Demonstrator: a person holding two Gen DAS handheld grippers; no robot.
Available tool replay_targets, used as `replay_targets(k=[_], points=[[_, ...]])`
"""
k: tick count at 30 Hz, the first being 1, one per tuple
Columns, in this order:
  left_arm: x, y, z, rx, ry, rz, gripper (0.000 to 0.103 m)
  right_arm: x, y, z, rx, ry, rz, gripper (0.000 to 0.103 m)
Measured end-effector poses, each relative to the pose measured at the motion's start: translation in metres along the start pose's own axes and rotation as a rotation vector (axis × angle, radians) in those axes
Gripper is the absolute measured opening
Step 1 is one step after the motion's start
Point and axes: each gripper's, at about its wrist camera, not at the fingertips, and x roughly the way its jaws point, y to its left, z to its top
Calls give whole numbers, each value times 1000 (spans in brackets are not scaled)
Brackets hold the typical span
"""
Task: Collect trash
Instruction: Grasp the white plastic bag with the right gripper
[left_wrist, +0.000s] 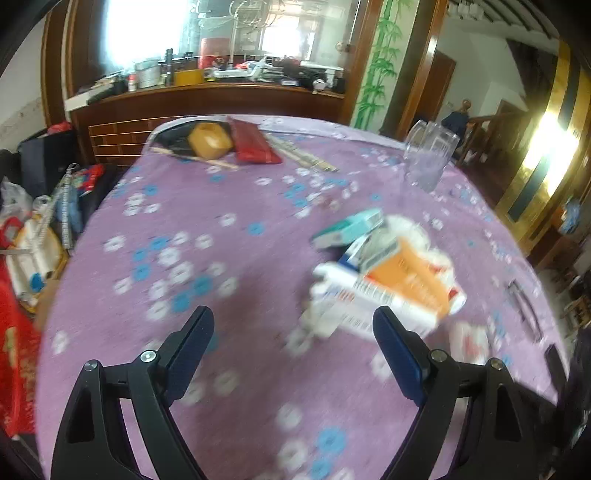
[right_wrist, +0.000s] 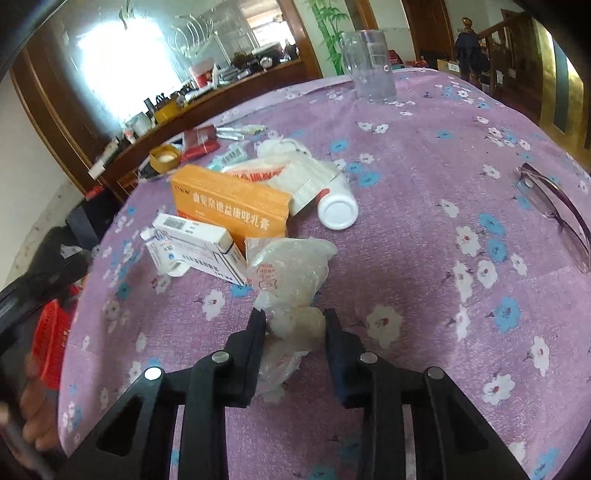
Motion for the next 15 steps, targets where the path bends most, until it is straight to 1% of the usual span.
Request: replay_targets(k=[4, 5, 6, 8, 9, 10, 12, 14, 15], points=[[26, -10, 19, 2, -4, -28, 87, -15, -7, 0, 12, -30, 36, 34], [33, -11, 23, -3, 7, -50, 87, -18, -8, 0, 16, -34, 41, 34], [44, -12, 27, -9, 36, -98, 87, -20, -10, 0, 20, -37, 46, 34], [54, -13, 28, -9, 69, -131, 87, -23, -14, -1, 24, -39, 50, 34], [59, -16, 25, 5, 91, -165, 85, -25, -16, -1, 28, -39, 53, 34], [61, -19, 22, 23, 103, -180, 81, -26, -17, -1, 31, -39, 58, 34], [60, -26, 13, 81, 123, -187, 78, -28, -20, -2, 34, -40, 66, 34], [51, -32, 0, 146, 128, -208, 78, -30, -23, -1, 38, -44, 71, 34], [44, -37, -10, 200, 138, -216, 78, -31, -24, -1, 42, -43, 77, 34]])
